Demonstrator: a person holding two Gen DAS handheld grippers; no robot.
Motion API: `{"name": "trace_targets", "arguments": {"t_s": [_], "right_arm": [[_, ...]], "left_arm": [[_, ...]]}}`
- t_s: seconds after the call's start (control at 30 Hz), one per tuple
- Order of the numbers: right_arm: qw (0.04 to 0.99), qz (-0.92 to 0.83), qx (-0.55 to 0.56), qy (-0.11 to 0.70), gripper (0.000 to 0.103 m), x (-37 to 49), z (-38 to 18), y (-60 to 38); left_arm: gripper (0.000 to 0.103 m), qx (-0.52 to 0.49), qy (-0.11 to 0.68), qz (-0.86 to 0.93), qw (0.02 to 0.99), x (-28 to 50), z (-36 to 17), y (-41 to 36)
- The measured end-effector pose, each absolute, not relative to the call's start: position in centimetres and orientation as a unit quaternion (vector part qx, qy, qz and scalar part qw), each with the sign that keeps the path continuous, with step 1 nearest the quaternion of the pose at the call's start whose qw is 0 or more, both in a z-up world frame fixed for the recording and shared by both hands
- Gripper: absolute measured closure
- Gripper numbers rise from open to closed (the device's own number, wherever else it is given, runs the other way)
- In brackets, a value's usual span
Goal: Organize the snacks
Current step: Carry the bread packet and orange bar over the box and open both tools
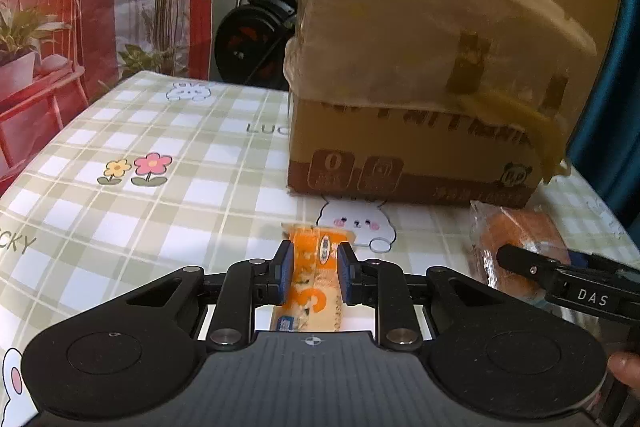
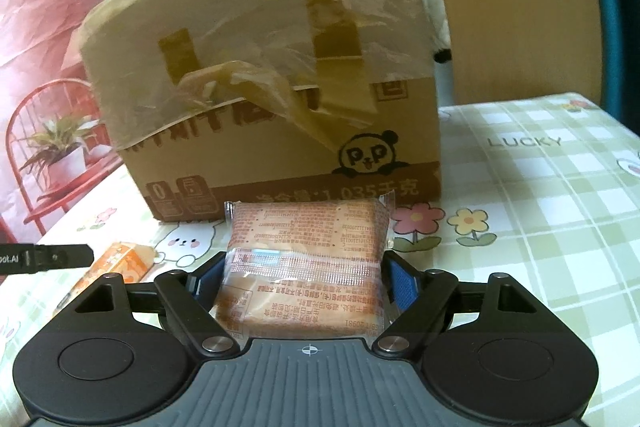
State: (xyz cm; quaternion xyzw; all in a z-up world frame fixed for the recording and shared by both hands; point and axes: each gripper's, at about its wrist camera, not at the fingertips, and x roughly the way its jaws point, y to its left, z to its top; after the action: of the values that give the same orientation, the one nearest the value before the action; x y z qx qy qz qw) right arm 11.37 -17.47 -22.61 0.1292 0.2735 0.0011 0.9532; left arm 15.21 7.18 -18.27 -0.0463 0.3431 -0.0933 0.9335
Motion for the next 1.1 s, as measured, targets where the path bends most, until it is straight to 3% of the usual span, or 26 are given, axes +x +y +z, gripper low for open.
{"name": "trace_targets", "arguments": {"t_s": [0.13,0.2,0.23,0.5,0.53,0.57,1.1], "right_arm": [[0.953,0.008,0.114,0.279,0.026,11.5,-22.6,-16.9],[0.953,0.009,0.116,0.279,0.026,11.5,-22.6,-17.0],[0.953,0.009,0.117,0.28,0.026,11.5,-22.6,-17.0],[0.951,0.012,0.117,0.286,0.026,11.7,-22.7,-16.9],[0.951,0.012,0.118,0.286,0.026,11.7,-22.7,-17.0],[0.951,0.013,0.119,0.286,0.026,11.7,-22.7,-17.0],[0.954,-0.011,0.132,0.269,0.026,8.8,-20.6,-18.0]], "left_arm": [[0.073,-0.055,0.353,-0.095,0.929,15.2,-18.6,7.7],[0.051,-0.053,0.353,-0.095,0.929,15.1,-18.7,7.8],[0.049,-0.049,0.353,-0.091,0.93,15.1,-18.7,7.7],[0.051,-0.018,0.384,-0.092,0.919,17.0,-21.0,6.6],[0.053,-0.011,0.383,-0.092,0.919,16.9,-21.0,6.4],[0.064,-0.005,0.381,-0.093,0.92,16.7,-21.0,6.3],[0.065,-0.05,0.31,-0.103,0.944,14.7,-15.5,7.2]]}}
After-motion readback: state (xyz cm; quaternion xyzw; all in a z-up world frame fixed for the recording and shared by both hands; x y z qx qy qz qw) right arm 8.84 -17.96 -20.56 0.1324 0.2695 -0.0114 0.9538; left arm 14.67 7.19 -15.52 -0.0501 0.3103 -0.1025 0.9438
